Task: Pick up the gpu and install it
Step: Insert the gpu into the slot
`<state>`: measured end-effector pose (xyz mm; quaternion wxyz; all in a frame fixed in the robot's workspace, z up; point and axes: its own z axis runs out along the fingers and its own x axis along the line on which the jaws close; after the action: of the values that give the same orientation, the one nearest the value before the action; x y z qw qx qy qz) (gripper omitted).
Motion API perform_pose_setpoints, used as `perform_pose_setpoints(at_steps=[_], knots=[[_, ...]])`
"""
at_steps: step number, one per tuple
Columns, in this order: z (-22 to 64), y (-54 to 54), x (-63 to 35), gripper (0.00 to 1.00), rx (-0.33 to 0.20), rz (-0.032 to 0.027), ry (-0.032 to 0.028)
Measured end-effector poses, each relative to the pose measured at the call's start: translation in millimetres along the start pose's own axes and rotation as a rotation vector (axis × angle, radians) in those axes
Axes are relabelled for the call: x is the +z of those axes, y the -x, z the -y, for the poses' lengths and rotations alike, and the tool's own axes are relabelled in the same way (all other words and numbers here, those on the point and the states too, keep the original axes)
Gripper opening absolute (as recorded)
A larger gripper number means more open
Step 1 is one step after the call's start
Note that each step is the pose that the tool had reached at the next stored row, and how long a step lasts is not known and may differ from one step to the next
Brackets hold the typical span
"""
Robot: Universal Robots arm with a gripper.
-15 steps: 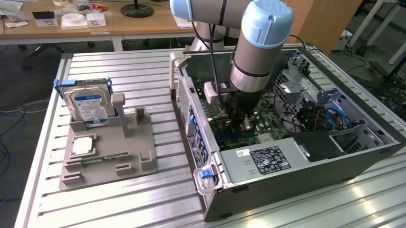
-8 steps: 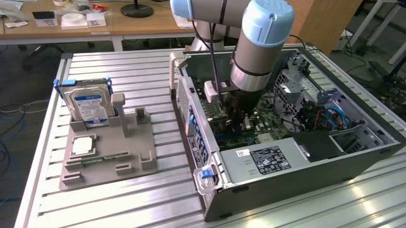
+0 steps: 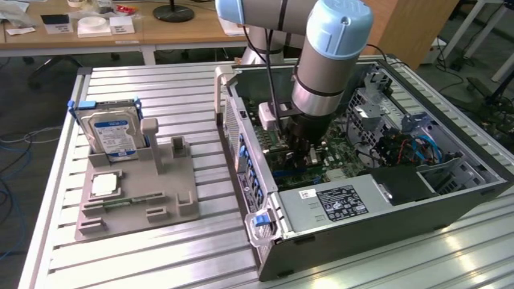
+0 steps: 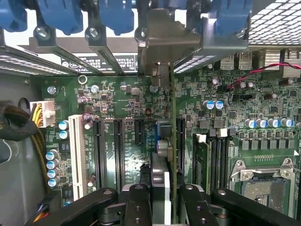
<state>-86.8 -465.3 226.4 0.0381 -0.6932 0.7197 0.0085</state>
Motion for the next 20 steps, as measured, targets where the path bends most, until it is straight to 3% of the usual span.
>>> perform_pose_setpoints(at_steps=[9, 13, 16, 18, 20], knots=[[-0.3, -0.8, 5.0, 0.28, 0.001, -0.0023, 0.0010], [-0.3, -0.7, 7.5, 0.28, 0.001, -0.0004, 0.0003], [-0.1, -0.3, 5.5, 0.28, 0.001, 0.0020, -0.0010], [0.1, -0.1, -0.7, 0.28, 0.001, -0.0002, 0.0001], [0.0, -0.8, -0.2, 0.28, 0.002, -0.0006, 0.0002]])
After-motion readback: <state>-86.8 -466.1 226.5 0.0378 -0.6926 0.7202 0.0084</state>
